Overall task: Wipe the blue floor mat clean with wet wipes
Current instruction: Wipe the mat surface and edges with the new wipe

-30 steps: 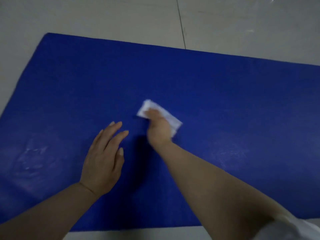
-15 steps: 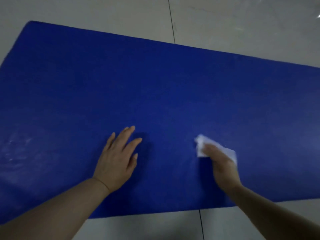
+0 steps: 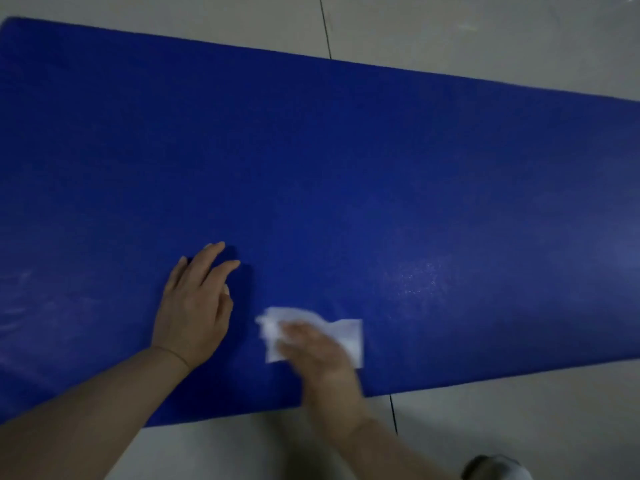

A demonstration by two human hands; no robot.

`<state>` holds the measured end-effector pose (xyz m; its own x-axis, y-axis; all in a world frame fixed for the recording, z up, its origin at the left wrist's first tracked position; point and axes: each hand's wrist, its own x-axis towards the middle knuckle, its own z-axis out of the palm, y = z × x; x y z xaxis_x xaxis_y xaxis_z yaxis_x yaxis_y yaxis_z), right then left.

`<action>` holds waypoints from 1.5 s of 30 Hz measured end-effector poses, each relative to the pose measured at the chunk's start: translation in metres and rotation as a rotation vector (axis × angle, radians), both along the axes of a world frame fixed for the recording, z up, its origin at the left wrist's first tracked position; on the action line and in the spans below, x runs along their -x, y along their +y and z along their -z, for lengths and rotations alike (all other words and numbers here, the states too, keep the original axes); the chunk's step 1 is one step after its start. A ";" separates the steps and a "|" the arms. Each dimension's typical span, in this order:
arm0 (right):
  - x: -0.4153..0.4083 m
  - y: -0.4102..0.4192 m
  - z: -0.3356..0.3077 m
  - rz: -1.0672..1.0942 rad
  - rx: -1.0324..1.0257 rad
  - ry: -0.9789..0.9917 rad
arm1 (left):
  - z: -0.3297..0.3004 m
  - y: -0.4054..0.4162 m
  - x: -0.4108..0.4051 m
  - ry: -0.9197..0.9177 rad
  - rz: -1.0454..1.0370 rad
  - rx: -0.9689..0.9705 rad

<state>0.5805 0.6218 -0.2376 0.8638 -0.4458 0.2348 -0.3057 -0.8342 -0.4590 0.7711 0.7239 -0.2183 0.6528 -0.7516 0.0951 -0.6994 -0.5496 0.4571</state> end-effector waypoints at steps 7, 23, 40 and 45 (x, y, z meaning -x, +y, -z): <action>0.041 -0.020 -0.011 0.408 -0.030 0.088 | 0.002 0.000 0.000 0.031 -0.067 -0.032; 0.093 -0.104 -0.047 -0.824 0.208 0.399 | 0.000 0.004 -0.003 0.067 -0.045 -0.011; 0.051 -0.084 -0.031 -0.911 -0.010 0.338 | -0.001 0.004 -0.002 0.054 -0.043 -0.042; 0.093 -0.137 -0.048 -0.332 -0.020 0.439 | 0.001 0.003 0.000 0.012 -0.038 -0.050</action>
